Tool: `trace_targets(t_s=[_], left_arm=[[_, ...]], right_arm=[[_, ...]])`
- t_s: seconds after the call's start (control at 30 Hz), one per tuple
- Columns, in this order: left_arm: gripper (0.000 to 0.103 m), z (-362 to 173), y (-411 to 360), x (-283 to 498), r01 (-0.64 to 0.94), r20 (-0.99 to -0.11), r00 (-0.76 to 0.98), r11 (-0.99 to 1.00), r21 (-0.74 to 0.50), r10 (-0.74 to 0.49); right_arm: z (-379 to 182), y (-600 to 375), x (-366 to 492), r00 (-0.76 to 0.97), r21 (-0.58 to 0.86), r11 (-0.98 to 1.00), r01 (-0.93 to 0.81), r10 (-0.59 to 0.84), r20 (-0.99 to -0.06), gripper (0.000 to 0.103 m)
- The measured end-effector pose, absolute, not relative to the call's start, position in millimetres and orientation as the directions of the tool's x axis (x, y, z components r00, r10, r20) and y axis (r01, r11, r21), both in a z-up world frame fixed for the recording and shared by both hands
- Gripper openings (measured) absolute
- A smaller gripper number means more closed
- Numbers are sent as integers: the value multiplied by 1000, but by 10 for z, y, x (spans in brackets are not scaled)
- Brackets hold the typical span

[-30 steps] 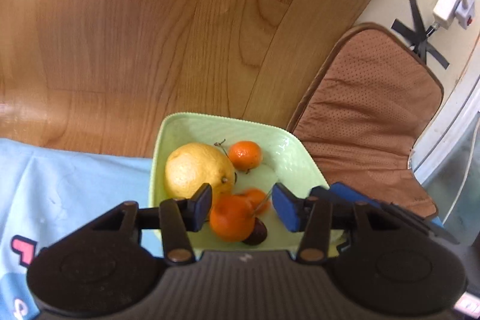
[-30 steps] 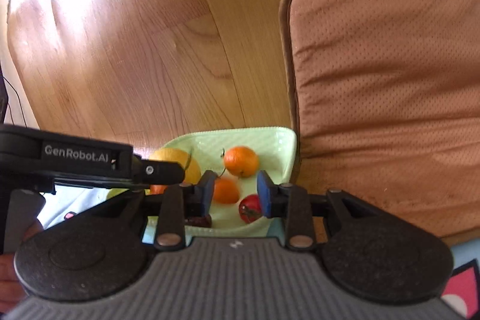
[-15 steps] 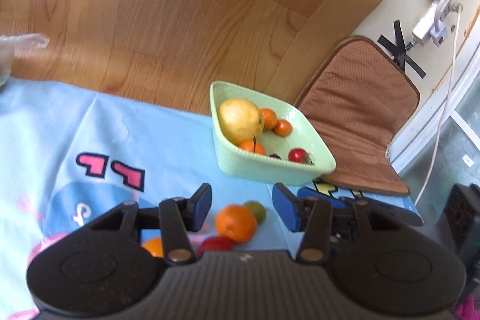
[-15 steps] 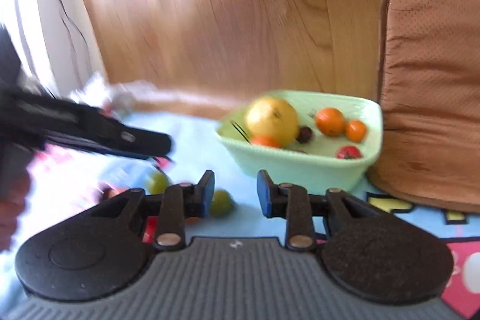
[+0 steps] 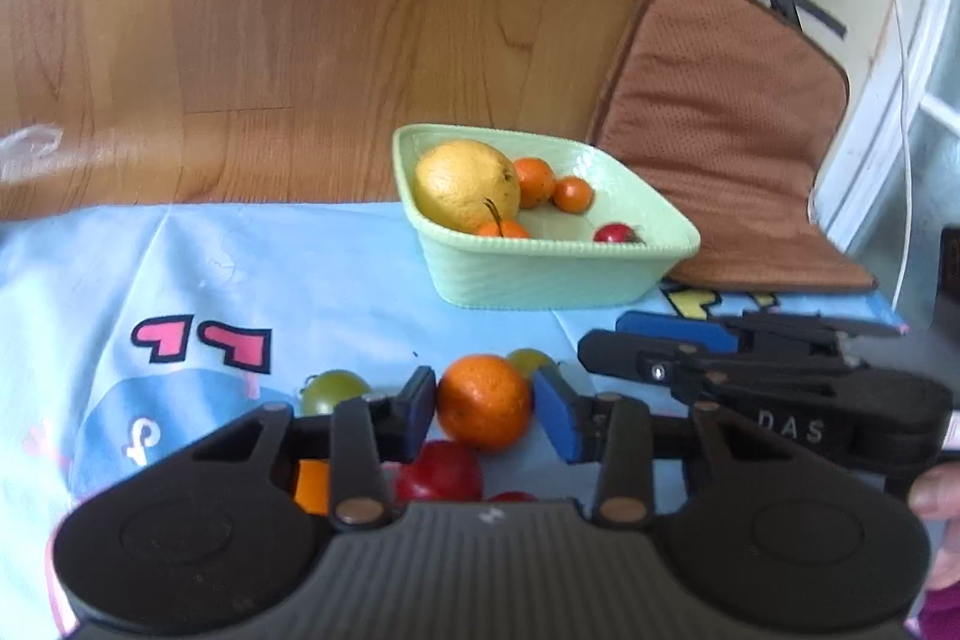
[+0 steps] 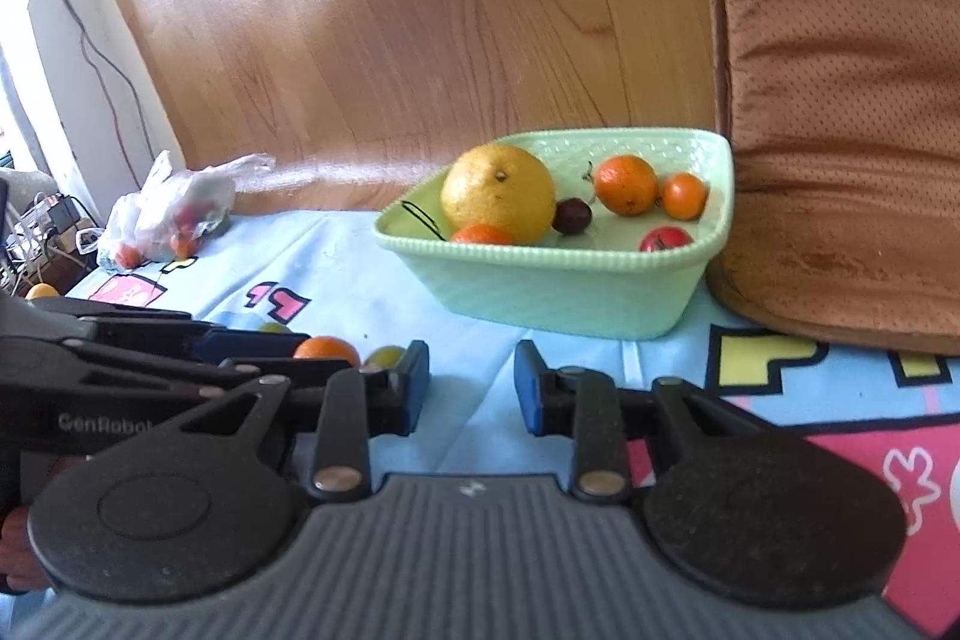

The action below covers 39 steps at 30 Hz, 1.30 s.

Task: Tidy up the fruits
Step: 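Grasp a mandarin with the left tool while the right tool grasps a green tomato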

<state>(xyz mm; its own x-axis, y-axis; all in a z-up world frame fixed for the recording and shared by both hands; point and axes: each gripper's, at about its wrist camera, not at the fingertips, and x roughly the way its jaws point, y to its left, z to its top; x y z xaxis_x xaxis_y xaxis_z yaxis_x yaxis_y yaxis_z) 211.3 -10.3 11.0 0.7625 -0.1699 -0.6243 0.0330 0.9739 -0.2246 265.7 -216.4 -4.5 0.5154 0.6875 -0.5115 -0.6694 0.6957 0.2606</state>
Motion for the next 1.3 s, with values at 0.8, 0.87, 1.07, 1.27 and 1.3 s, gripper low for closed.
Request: trace_targets(t_s=[0.8, 0.87, 1.07, 1.27, 1.3], left_arm=[[36, 108, 114, 628, 12, -555, 789, 910, -415, -264], [36, 89, -6, 583, 38, -559, 785, 922, -385, -266], [39, 20, -245, 502, 74, -568, 779, 939, -337, -265], [56, 23, -328, 413, 38, -544, 824, 974, -224, -158], [58, 11, -316, 421, 41, -543, 824, 972, -232, -165]], right_arm=[[-26, -2235, 1714, 520, 110, 690, -715, 631, -576, 28], [-24, -2379, 1445, 532, 92, 695, -713, 622, -574, 28], [-88, -2547, 1029, 552, 105, 715, -691, 616, -562, 29], [-137, -2488, 1001, 583, 99, 733, -673, 608, -539, 32], [-138, -2487, 1003, 582, 100, 732, -673, 609, -540, 33]])
